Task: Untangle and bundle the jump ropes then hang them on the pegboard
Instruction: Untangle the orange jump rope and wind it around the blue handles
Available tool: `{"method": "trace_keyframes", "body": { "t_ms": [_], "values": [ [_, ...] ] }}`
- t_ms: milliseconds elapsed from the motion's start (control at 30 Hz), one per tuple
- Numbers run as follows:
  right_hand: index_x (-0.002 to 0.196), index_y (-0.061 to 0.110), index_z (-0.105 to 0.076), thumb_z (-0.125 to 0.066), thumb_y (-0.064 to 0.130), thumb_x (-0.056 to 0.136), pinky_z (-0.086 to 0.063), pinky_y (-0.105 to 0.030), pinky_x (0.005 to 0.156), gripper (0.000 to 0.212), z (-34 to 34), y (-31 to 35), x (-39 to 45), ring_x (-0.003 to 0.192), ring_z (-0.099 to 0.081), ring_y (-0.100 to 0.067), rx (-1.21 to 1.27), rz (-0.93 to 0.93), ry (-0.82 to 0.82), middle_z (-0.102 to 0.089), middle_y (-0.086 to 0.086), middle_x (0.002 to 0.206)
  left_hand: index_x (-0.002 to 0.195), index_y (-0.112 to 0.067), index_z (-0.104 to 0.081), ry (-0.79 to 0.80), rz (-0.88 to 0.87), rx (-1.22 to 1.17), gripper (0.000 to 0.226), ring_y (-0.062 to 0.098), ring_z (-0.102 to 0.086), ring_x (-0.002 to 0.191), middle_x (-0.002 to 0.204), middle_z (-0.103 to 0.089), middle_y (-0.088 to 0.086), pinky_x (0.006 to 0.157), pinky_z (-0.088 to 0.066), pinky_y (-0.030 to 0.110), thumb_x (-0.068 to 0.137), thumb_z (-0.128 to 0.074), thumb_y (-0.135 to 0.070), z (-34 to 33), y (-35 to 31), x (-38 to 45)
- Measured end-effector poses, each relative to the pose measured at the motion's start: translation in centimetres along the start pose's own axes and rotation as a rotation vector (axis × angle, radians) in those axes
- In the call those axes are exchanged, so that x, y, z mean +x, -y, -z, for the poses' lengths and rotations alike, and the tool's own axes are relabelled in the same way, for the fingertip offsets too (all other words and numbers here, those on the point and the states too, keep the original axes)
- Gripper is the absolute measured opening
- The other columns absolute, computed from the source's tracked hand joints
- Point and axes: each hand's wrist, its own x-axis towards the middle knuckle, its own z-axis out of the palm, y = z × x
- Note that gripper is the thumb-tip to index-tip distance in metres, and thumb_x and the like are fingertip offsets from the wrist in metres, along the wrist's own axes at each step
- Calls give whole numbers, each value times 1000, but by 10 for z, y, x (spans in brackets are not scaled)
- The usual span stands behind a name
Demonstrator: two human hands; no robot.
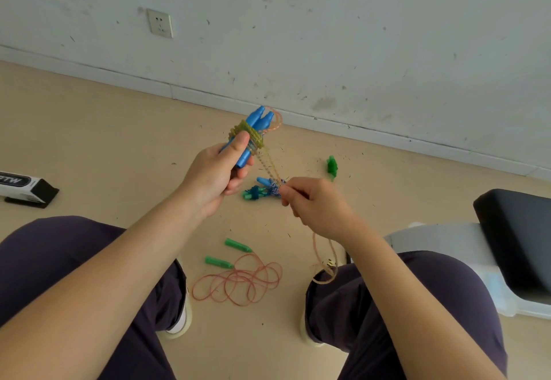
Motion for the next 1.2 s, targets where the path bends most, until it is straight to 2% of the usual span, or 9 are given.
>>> {"method": "trace_keyframes", "body": {
  "t_ms": [267, 367, 467, 567, 667, 833, 1000, 1100, 1200],
  "values": [
    [93, 24, -62, -38, 28, 106, -30, -10, 50, 27, -5, 2, 3, 47, -43, 4, 250, -51, -41, -49, 26, 50, 64, -21, -68, 99, 8, -92, 51, 7, -31, 38, 55, -48, -4, 38, -25, 19, 70, -65, -71, 4, -10, -1],
    [87, 17, -60, -41, 26, 104, -32, -16, 49, 27, -3, 1, 2, 45, -36, -1, 312, -69, -115, -41, 17, 50, 73, -15, -64, 95, 15, -94, 55, 6, -32, 39, 56, -49, -4, 38, -26, 19, 74, -64, -70, 3, -9, -1],
    [81, 13, -59, -44, 21, 104, -36, -25, 52, 28, -5, 1, 2, 48, -38, -8, 278, -83, -66, -44, 6, 57, 77, -11, -62, 63, 20, -58, 57, 7, -33, 39, 56, -50, -4, 37, -27, 19, 77, -64, -68, 1, -2, -1],
    [79, 16, -62, -51, 25, 101, -35, -22, 55, 26, -9, 7, 0, 51, -36, -6, 222, -35, -34, -42, 14, 55, 77, -9, -64, -73, 29, 80, 51, 8, -37, 38, 54, -53, -3, 36, -28, 19, 90, -63, -58, 2, 5, 4],
    [82, 13, -63, -58, 26, 98, -31, -15, 54, 21, -8, 12, -3, 50, -37, -2, 182, 58, -32, -41, 16, 53, 73, -11, -66, -189, -38, 432, 44, 3, -47, 38, 46, -58, -8, 39, -36, 15, 90, -65, -51, 6, 11, 11],
    [82, 7, -66, -59, 16, 98, -33, -14, 55, 20, 16, 10, -2, 55, -42, -1, 135, 119, -237, -48, 11, 58, 69, -15, -64, 172, 74, 721, 44, 6, -43, 34, 45, -56, -7, 37, -33, 15, 88, -66, -54, 3, 11, 7],
    [87, 7, -70, -61, 22, 96, -45, -27, 64, 20, 14, 5, -1, 69, -56, -15, 25, 139, -200, -66, -7, 78, 72, -16, -63, 528, 228, 799, 47, 9, -40, 37, 50, -54, -6, 39, -33, 20, 88, -61, -59, -4, 4, -1],
    [82, 7, -69, -66, 27, 93, -40, -18, 61, 23, 13, 3, -1, 67, -52, -13, -10, 145, -222, -61, -4, 73, 72, -15, -63, 629, 237, 795, 45, 9, -41, 38, 51, -53, -6, 39, -33, 19, 90, -63, -56, -5, 2, -4],
    [82, 6, -67, -66, 27, 93, -43, -30, 64, 24, 9, 0, 0, 67, -51, -16, 35, 113, -143, -60, -8, 75, 72, -14, -64, 631, 229, 804, 42, 8, -43, 38, 50, -55, -5, 38, -34, 18, 87, -68, -53, -5, 5, -4]
  ]
}}
